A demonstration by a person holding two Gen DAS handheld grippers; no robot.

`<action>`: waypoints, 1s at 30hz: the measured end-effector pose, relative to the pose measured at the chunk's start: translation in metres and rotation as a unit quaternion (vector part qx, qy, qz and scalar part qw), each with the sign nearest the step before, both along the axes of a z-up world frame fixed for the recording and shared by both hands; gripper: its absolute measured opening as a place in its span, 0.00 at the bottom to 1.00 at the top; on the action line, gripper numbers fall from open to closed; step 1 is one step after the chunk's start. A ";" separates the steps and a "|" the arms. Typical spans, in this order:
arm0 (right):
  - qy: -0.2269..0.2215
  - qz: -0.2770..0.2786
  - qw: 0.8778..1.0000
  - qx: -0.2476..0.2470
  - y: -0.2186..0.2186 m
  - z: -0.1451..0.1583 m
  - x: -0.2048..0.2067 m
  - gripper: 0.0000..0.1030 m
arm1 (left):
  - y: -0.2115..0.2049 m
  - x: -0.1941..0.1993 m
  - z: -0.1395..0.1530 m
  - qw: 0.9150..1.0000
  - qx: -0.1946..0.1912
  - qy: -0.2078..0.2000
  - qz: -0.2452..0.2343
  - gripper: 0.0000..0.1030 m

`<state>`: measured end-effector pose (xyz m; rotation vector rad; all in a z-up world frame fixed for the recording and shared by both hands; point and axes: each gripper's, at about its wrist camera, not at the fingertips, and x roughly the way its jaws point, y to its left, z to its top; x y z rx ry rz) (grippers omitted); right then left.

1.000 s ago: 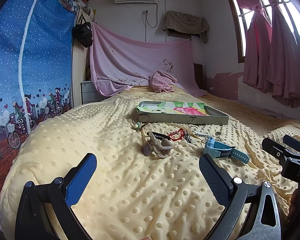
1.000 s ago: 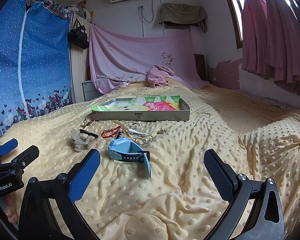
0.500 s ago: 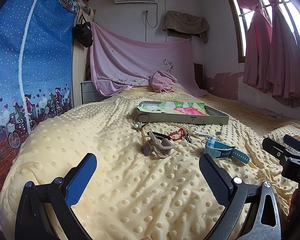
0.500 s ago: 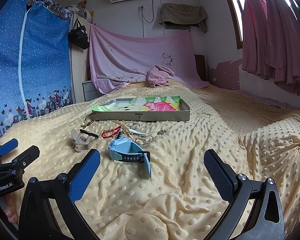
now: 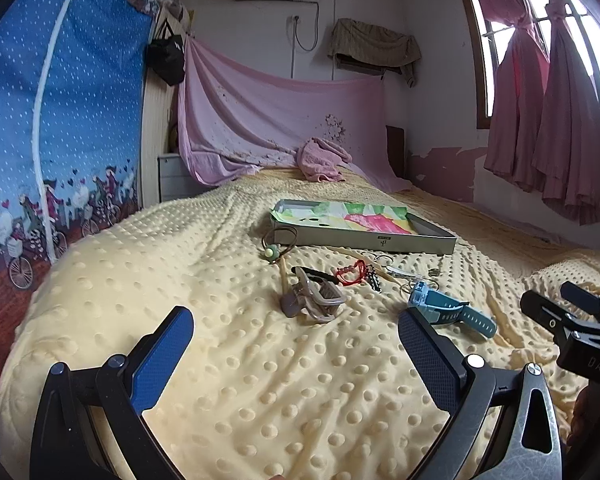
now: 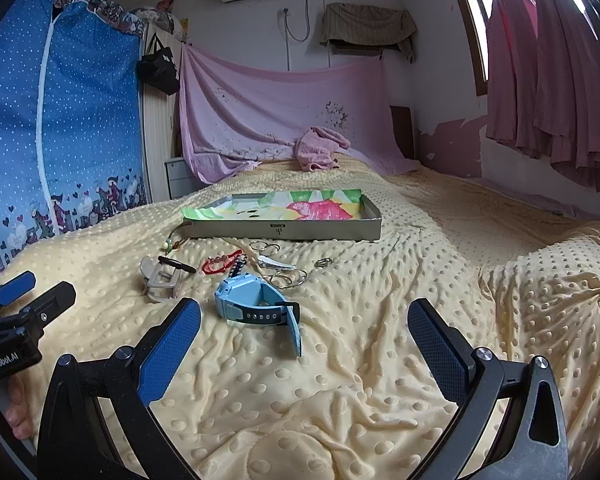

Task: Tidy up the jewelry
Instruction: 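Grasp the grey claw clip with the left tool while the right tool grasps the blue smartwatch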

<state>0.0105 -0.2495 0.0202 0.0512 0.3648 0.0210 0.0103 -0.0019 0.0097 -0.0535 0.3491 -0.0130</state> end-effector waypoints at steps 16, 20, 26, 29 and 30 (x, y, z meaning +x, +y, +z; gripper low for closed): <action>0.007 0.043 0.998 -0.035 -0.003 0.024 0.070 0.99 | 0.009 0.077 0.017 0.999 -0.025 0.010 0.022 1.00; 0.044 0.085 0.995 -0.031 0.003 0.012 0.094 0.99 | 0.016 0.101 0.005 0.997 -0.051 0.049 0.018 1.00; 0.102 0.137 0.985 0.002 0.009 -0.011 0.116 0.98 | 0.021 0.124 -0.017 0.991 -0.074 0.111 -0.012 0.81; 0.126 0.164 0.978 0.014 0.014 -0.021 0.126 0.93 | 0.018 0.130 -0.025 0.988 -0.077 0.134 -0.029 0.70; 0.133 0.173 0.976 0.016 0.015 -0.024 0.127 0.89 | 0.017 0.131 -0.028 0.986 -0.078 0.142 -0.034 0.65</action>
